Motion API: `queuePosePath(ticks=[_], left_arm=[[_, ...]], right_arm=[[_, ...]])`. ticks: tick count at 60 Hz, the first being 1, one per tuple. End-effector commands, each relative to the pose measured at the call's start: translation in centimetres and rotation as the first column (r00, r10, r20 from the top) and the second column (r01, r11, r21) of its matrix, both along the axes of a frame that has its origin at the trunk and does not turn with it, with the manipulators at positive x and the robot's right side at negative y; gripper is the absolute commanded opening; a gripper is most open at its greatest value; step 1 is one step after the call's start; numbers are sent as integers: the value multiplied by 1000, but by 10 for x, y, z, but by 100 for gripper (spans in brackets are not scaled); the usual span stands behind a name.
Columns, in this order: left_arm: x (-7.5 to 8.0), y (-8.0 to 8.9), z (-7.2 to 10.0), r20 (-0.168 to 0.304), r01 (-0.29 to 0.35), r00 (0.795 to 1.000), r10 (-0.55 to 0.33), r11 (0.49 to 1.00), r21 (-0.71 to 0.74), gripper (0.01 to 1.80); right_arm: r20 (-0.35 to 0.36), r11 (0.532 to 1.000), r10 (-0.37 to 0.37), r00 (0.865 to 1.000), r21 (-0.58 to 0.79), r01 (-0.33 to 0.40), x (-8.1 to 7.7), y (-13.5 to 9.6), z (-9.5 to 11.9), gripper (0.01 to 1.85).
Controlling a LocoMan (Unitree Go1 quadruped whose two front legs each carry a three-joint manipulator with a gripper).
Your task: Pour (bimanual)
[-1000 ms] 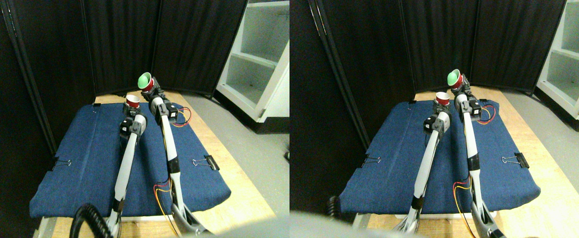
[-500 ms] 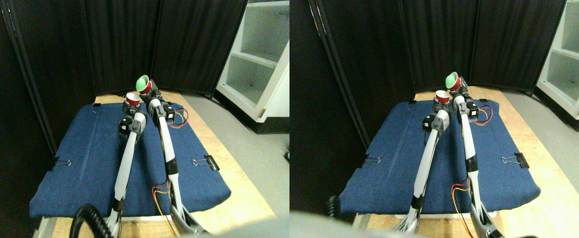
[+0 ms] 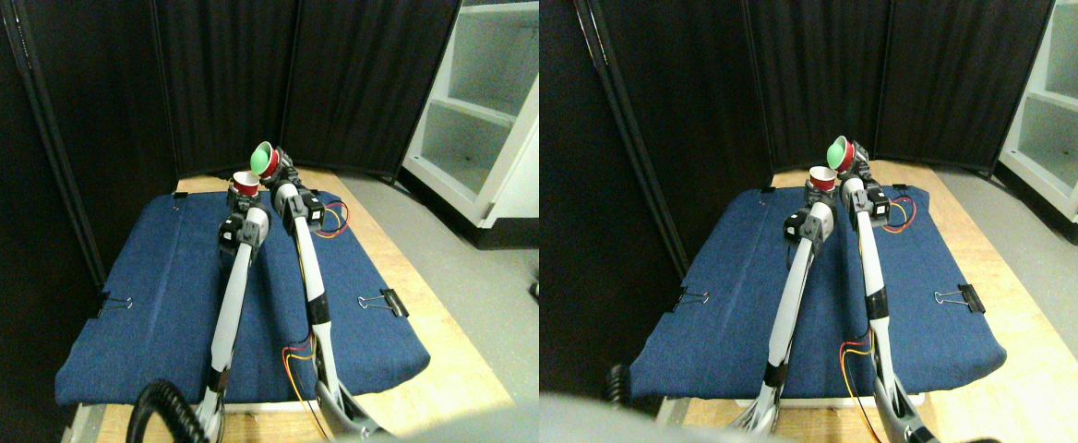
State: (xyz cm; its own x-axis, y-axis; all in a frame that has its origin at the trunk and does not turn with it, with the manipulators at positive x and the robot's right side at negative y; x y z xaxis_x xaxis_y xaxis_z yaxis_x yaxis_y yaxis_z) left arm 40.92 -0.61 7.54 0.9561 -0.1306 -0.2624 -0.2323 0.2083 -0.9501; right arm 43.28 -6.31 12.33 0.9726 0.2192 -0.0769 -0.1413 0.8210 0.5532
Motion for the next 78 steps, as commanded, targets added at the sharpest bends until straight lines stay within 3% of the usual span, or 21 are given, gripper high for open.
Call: queuePosePath(ticks=[1, 37, 49, 59, 78], left_arm=[[3, -3, 6, 36, -12, 999, 12, 1000, -15, 33], [-1, -7, 3, 23, -9, 1000, 10, 1000, -19, 33], [-4, -7, 5, 24, -13, 1000, 13, 1000, -23, 33], [-7, -7, 7, 32, -13, 999, 13, 1000, -17, 33], [-9, -6, 8, 33, -14, 999, 15, 1000, -22, 33]], right_arm=[[98, 1000, 17, 995, -5, -17, -1, 0, 17, 33], [139, 986, 17, 990, -167, 6, -10, -3, 35, 33], [175, 963, 118, 977, -262, -69, -10, -3, 32, 33], [146, 953, 113, 983, -295, -66, -16, 1, 31, 33], [142, 953, 121, 982, -293, -74, -13, -3, 28, 33]])
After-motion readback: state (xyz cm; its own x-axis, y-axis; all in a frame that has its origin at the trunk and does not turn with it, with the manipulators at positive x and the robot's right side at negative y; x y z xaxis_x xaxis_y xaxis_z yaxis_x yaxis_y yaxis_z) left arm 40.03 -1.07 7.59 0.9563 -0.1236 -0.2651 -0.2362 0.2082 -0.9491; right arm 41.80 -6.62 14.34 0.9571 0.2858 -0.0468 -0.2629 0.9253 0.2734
